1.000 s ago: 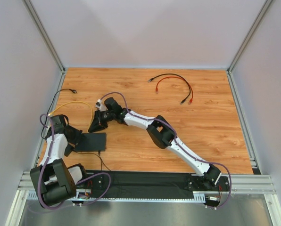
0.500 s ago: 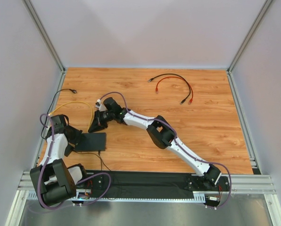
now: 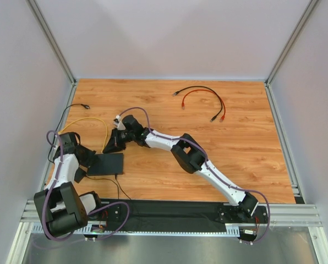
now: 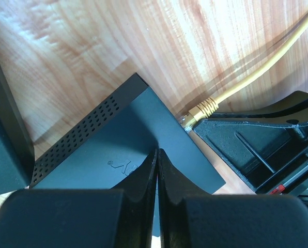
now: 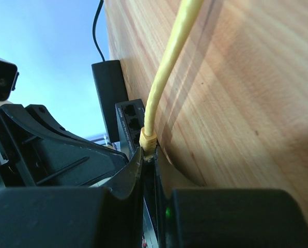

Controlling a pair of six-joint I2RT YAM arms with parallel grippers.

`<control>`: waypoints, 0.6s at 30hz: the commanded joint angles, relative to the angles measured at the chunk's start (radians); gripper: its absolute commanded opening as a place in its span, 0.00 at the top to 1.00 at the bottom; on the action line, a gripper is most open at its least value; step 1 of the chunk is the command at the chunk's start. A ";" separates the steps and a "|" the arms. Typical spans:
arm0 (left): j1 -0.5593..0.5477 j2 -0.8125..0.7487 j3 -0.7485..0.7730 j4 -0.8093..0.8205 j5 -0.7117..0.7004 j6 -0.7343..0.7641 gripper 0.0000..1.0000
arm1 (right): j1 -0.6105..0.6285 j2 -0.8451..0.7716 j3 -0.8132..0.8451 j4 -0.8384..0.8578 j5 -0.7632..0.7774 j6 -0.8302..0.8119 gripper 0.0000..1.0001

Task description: Pull the plug from the switch port

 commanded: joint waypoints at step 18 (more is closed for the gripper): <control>-0.028 0.073 -0.033 -0.093 -0.132 0.087 0.91 | -0.060 -0.034 0.072 0.004 0.220 -0.064 1.00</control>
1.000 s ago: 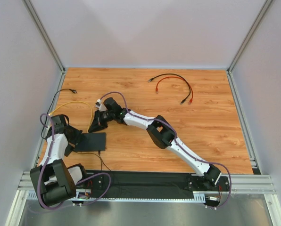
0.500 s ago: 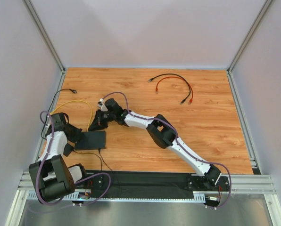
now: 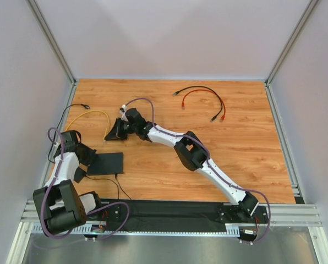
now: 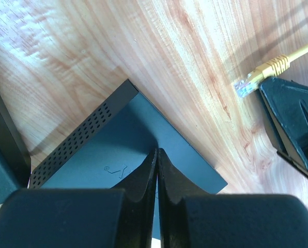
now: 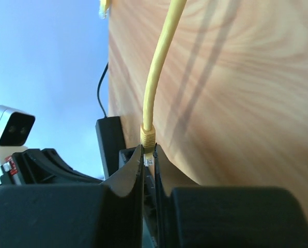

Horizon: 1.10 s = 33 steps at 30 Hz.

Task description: Pull the plug from the switch port

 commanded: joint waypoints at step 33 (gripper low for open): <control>-0.005 -0.335 -0.044 -0.048 0.326 0.100 0.74 | -0.321 -0.735 -0.878 0.124 0.161 -0.301 1.00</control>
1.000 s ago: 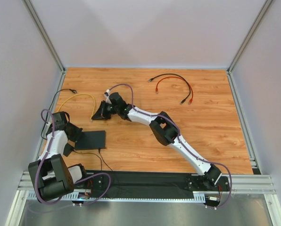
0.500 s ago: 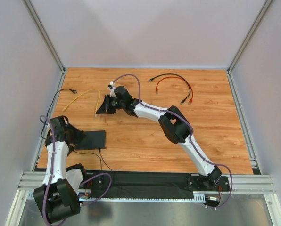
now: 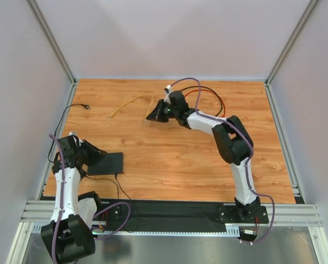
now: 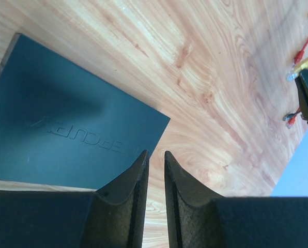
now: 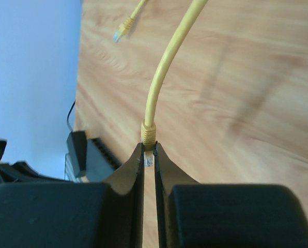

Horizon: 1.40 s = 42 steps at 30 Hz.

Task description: Pull the plug from the switch port

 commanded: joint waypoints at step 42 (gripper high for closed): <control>-0.006 -0.132 0.037 -0.047 0.072 -0.033 0.66 | -0.452 -0.222 -0.147 -0.477 0.185 -0.392 0.50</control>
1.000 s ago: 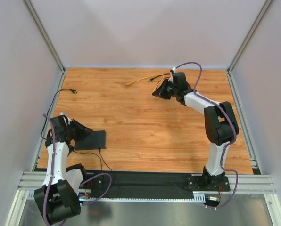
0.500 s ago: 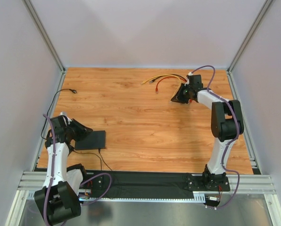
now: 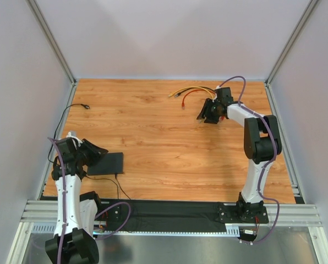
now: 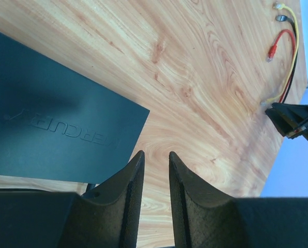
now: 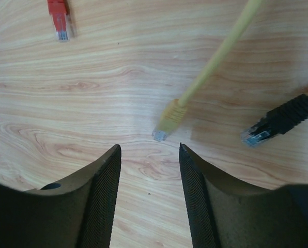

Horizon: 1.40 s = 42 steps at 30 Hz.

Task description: Pull the plug from the switch port

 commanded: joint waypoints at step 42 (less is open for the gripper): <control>-0.003 0.062 0.016 -0.239 -0.242 -0.130 0.63 | 0.766 0.434 0.848 -0.389 -0.117 -0.244 0.38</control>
